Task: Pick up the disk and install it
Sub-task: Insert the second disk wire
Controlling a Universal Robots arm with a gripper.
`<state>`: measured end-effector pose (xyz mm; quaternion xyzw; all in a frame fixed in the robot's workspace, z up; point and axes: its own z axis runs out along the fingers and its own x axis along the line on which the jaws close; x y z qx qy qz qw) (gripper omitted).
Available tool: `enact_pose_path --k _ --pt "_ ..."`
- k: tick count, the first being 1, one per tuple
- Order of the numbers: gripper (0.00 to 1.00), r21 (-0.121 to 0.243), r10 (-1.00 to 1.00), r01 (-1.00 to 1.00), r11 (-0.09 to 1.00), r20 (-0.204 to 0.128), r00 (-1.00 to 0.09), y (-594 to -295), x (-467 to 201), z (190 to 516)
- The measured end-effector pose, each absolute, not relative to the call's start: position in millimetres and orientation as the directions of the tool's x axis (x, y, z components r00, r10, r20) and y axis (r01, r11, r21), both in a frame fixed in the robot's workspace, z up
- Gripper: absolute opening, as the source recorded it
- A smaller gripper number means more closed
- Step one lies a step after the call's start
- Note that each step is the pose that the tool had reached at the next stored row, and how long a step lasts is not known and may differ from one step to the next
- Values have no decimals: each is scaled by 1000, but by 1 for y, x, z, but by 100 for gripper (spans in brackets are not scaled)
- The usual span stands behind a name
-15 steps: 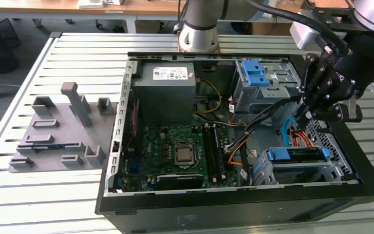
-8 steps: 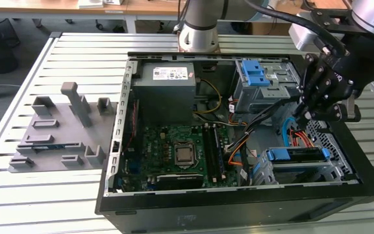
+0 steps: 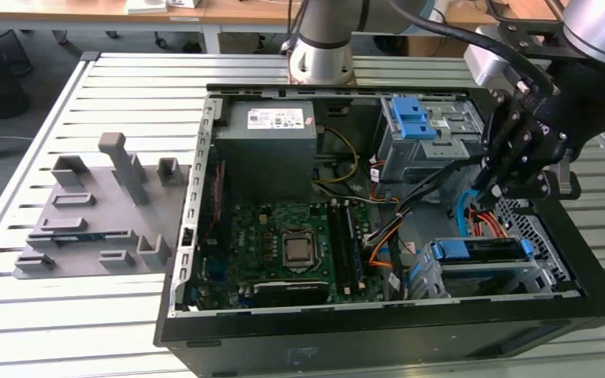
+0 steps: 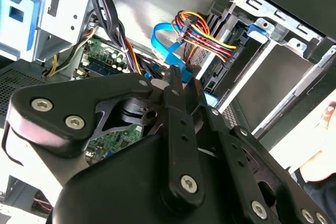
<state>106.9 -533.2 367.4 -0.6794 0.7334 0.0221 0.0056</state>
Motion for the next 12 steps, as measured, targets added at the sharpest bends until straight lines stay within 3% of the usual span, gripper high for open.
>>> enact_pose_path --k 6,8,12 --pt "25 24 -997 -997 73 -25 -73 -533 107 365" --pt "17 24 -997 -997 73 -23 -73 -533 107 364" --pt "16 24 -997 -997 73 -23 -73 -533 107 363"
